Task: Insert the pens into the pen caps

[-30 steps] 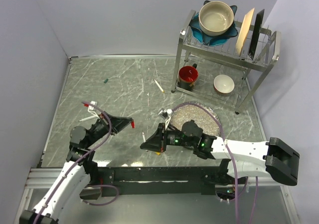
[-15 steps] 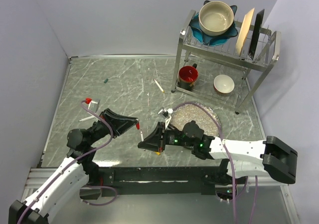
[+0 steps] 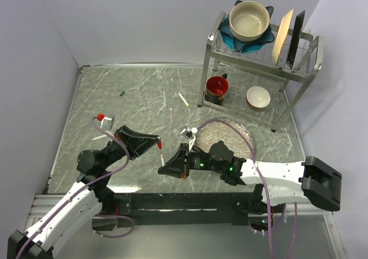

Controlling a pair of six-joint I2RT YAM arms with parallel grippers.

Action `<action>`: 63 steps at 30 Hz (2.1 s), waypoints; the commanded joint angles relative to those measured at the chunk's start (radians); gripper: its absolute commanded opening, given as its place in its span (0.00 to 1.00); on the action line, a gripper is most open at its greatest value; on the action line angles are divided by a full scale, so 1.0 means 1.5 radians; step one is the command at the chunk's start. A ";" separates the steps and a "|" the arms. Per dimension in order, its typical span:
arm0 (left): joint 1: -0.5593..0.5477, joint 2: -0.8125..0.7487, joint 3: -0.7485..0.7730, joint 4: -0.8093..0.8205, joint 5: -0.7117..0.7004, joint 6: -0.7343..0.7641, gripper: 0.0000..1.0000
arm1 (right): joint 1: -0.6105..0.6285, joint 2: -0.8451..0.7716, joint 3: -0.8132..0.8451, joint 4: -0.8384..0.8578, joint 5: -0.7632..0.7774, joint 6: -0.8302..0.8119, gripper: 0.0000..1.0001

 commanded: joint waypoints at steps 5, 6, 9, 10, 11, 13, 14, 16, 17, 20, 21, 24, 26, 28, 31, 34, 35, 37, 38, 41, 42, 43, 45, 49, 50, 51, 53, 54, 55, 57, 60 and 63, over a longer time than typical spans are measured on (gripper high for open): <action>-0.014 -0.013 -0.011 0.032 -0.034 -0.032 0.01 | 0.011 -0.011 0.030 0.030 0.021 -0.006 0.00; -0.015 -0.013 -0.012 0.034 -0.036 -0.034 0.01 | 0.013 -0.011 0.033 0.028 0.021 -0.006 0.00; -0.020 -0.018 -0.019 0.034 -0.042 -0.040 0.01 | 0.013 -0.007 0.036 0.030 0.020 -0.004 0.00; -0.021 -0.021 -0.019 0.025 -0.046 -0.039 0.01 | 0.012 -0.007 0.035 0.032 0.020 -0.003 0.00; -0.024 -0.022 -0.020 0.022 -0.046 -0.037 0.01 | 0.013 -0.007 0.034 0.036 0.020 -0.003 0.00; -0.026 -0.027 -0.026 0.019 -0.053 -0.037 0.01 | 0.014 -0.004 0.037 0.035 0.021 -0.003 0.00; -0.028 -0.029 -0.029 0.020 -0.056 -0.038 0.01 | 0.014 -0.004 0.038 0.033 0.021 -0.004 0.00; -0.029 -0.030 -0.033 0.025 -0.057 -0.040 0.01 | 0.013 -0.006 0.040 0.030 0.024 -0.006 0.00; -0.030 -0.030 -0.035 0.025 -0.057 -0.040 0.01 | 0.013 -0.005 0.040 0.027 0.025 -0.006 0.00; -0.033 -0.032 -0.035 0.019 -0.059 -0.037 0.01 | 0.014 -0.009 0.042 0.022 0.028 -0.009 0.00; -0.033 -0.033 -0.035 0.017 -0.059 -0.037 0.01 | 0.013 -0.011 0.042 0.020 0.029 -0.010 0.00; -0.034 -0.036 -0.036 0.011 -0.060 -0.033 0.01 | 0.013 -0.015 0.042 0.018 0.031 -0.011 0.00; -0.037 -0.035 -0.038 0.014 -0.060 -0.037 0.01 | 0.013 -0.016 0.043 0.015 0.033 -0.010 0.00; -0.038 -0.036 -0.043 0.019 -0.056 -0.040 0.01 | 0.013 -0.018 0.045 0.012 0.036 -0.011 0.00; -0.040 -0.046 -0.048 0.014 -0.054 -0.045 0.01 | 0.014 -0.023 0.047 0.004 0.043 -0.016 0.00; -0.042 -0.057 -0.052 -0.001 -0.057 -0.044 0.01 | 0.014 -0.029 0.051 -0.006 0.047 -0.022 0.00; -0.042 -0.060 -0.051 -0.004 -0.058 -0.043 0.01 | 0.013 -0.032 0.051 -0.009 0.048 -0.023 0.00; -0.042 -0.065 -0.052 -0.008 -0.060 -0.043 0.01 | 0.014 -0.037 0.052 -0.012 0.052 -0.026 0.00; -0.044 -0.065 -0.052 -0.010 -0.059 -0.044 0.01 | 0.013 -0.037 0.053 -0.017 0.054 -0.027 0.00; -0.045 -0.067 -0.052 -0.013 -0.059 -0.043 0.01 | 0.014 -0.040 0.061 -0.030 0.060 -0.032 0.00; -0.045 -0.066 -0.051 -0.013 -0.062 -0.044 0.01 | 0.014 -0.039 0.063 -0.033 0.060 -0.033 0.00; -0.045 -0.067 -0.053 -0.012 -0.064 -0.045 0.01 | 0.014 -0.039 0.065 -0.035 0.059 -0.033 0.00; -0.046 -0.066 -0.053 -0.013 -0.068 -0.045 0.01 | 0.014 -0.035 0.066 -0.031 0.058 -0.029 0.00; -0.047 -0.065 -0.049 -0.019 -0.077 -0.041 0.01 | 0.014 -0.027 0.070 -0.026 0.051 -0.024 0.00; -0.048 -0.063 -0.048 -0.021 -0.080 -0.039 0.01 | 0.013 -0.025 0.071 -0.028 0.048 -0.023 0.00; -0.048 -0.063 -0.047 -0.026 -0.086 -0.038 0.01 | 0.014 -0.022 0.072 -0.029 0.048 -0.022 0.00; -0.048 -0.064 -0.045 -0.028 -0.089 -0.034 0.01 | 0.013 -0.018 0.075 -0.037 0.051 -0.022 0.00; -0.048 -0.064 -0.041 -0.035 -0.087 -0.031 0.01 | 0.014 -0.015 0.077 -0.038 0.051 -0.022 0.00; -0.048 -0.064 -0.038 -0.042 -0.088 -0.025 0.01 | 0.014 -0.014 0.077 -0.039 0.050 -0.021 0.00; -0.048 -0.066 -0.036 -0.052 -0.090 -0.021 0.01 | 0.013 -0.014 0.077 -0.039 0.051 -0.020 0.00; -0.048 -0.071 -0.036 -0.068 -0.096 -0.014 0.01 | 0.014 -0.016 0.080 -0.052 0.058 -0.022 0.00; -0.048 -0.077 -0.035 -0.073 -0.093 -0.011 0.01 | 0.014 -0.014 0.085 -0.067 0.065 -0.026 0.00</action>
